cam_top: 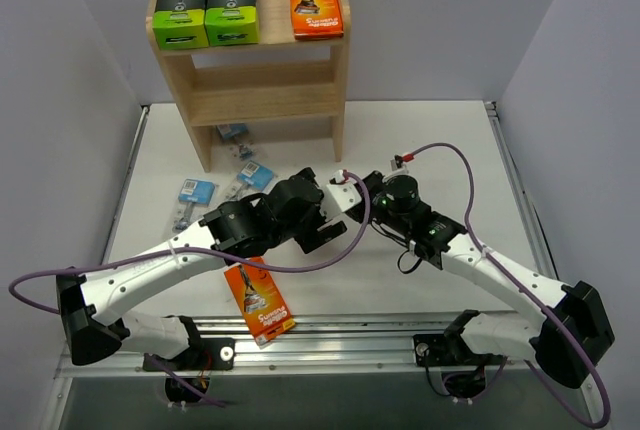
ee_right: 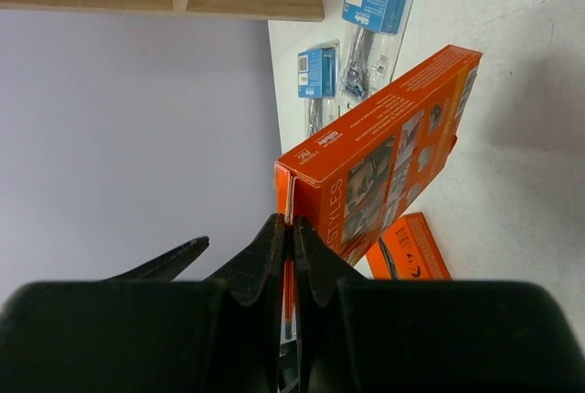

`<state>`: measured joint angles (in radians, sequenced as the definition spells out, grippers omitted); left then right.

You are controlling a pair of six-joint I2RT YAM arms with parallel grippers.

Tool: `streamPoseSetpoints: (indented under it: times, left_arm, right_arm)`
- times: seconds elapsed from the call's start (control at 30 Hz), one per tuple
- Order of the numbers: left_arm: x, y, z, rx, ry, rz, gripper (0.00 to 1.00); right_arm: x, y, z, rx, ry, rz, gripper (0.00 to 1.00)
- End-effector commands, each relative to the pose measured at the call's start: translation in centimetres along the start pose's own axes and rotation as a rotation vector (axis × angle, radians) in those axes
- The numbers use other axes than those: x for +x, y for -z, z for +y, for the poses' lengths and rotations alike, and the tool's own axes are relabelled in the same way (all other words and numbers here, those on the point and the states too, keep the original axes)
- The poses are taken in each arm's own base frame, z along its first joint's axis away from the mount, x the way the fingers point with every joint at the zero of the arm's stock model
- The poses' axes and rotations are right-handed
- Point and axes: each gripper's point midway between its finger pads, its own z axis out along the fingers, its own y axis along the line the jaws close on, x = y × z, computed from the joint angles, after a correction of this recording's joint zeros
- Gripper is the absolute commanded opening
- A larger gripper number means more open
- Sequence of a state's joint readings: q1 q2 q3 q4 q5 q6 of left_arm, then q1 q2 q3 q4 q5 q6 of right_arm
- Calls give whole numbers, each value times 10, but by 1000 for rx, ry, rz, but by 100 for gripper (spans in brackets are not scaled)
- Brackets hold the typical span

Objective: Place and organize the shaving razors onto the shelf

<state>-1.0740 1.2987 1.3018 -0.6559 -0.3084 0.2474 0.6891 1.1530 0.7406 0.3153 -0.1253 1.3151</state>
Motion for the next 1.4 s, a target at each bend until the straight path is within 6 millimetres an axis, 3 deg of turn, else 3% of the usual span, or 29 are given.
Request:
streamPoseSetpoints:
  times: [0.0,0.23,0.27,0.43,0.7,1.0,1.13,1.17,1.37]
  left_arm:
    - [-18,5,21,-104,1,-17,95]
    - [-17,-8,22,-125,-18,33,100]
    - [-17,-9,22,-123,-19,34,94]
    - [-15,-15,20,-118,-33,58,83]
    - [-14,-19,19,-117,-49,80,47]
    - [-9,-24,16,-108,-67,112,36]
    - [-4,-27,16,-107,-84,139,18]
    - [-3,-27,16,-108,-87,145,3]
    - [2,-27,16,-107,-110,163,2]
  right_arm:
    - [-7,11,28,-83,-3,-38,0]
    - [-7,17,27,-86,-2,-45,0]
    - [-7,18,26,-85,-2,-44,0]
    - [-6,21,26,-90,-3,-43,0]
    - [-5,24,21,-83,-5,-43,0]
    - [-6,29,24,-94,-6,-44,0]
    - [-6,32,24,-96,-6,-44,0]
    - [-6,32,24,-97,-6,-46,0]
    - [-6,34,21,-92,-13,-49,0]
